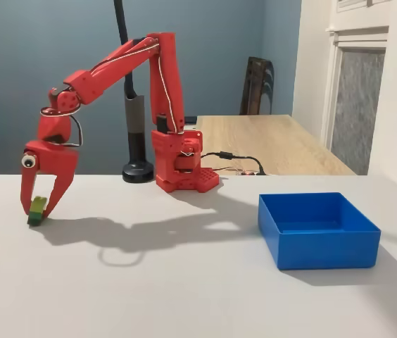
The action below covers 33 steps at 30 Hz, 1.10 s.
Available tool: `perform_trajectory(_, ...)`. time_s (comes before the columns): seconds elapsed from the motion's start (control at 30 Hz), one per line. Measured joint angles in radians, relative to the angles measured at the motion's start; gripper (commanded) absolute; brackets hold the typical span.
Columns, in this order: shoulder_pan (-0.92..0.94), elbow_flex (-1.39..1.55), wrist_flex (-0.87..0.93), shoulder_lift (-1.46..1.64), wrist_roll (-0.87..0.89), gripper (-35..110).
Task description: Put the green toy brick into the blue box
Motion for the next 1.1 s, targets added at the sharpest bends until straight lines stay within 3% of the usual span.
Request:
perform_trajectory(0.37, -0.043, -0.002, 0.026, 0.000, -0.005, 0)
perform_trajectory(0.87, -0.255, -0.265, 0.407, -0.002, -0.014, 0)
perform_trajectory(1.1, -0.443, -0.313, 0.468, 0.040, -0.051, 0)
